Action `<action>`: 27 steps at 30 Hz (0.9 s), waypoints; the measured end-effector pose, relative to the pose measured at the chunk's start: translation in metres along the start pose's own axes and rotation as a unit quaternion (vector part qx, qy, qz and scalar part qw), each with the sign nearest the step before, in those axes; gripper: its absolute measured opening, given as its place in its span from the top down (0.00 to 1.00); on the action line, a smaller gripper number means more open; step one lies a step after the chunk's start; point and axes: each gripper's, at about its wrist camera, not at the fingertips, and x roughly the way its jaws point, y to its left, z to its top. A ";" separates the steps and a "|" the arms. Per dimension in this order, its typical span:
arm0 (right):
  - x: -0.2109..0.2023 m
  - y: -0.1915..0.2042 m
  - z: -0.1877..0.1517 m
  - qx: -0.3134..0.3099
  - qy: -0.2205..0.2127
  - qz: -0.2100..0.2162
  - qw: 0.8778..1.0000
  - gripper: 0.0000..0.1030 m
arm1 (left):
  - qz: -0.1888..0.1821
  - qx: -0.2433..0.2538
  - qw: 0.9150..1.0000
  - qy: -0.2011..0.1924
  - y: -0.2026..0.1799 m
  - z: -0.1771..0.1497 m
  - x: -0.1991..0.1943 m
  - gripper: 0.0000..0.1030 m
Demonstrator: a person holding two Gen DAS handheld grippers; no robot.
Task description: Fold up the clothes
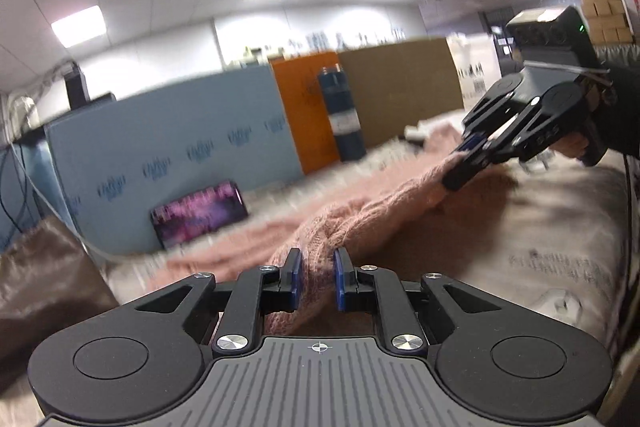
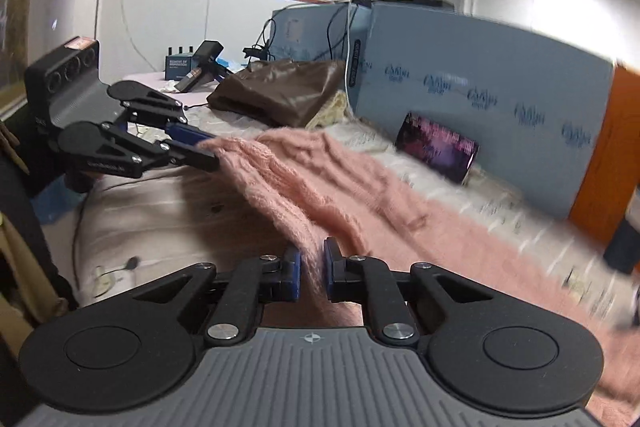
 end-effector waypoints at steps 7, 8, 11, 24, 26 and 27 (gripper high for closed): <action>0.000 0.011 -0.019 0.048 0.018 0.004 0.999 0.88 | -0.031 0.012 0.997 0.072 -0.006 -0.013 0.005 0.78; -0.003 0.011 -0.020 0.055 0.013 0.003 0.998 0.82 | -0.033 0.005 0.997 0.069 -0.004 -0.013 0.003 0.75; -0.026 0.001 -0.026 0.098 -0.018 -0.020 0.995 0.52 | -0.046 -0.037 0.998 0.038 0.005 -0.011 -0.005 0.58; -0.103 -0.131 -0.090 0.462 -0.025 -0.439 0.770 0.30 | 0.032 -0.181 0.983 -0.006 0.010 0.009 0.030 0.15; -0.102 -0.136 -0.096 0.480 -0.039 -0.434 0.761 0.29 | 0.042 -0.188 0.981 0.003 0.010 0.008 0.032 0.15; -0.099 -0.137 -0.095 0.475 -0.034 -0.436 0.764 0.29 | 0.047 -0.190 0.981 0.007 0.010 0.007 0.034 0.14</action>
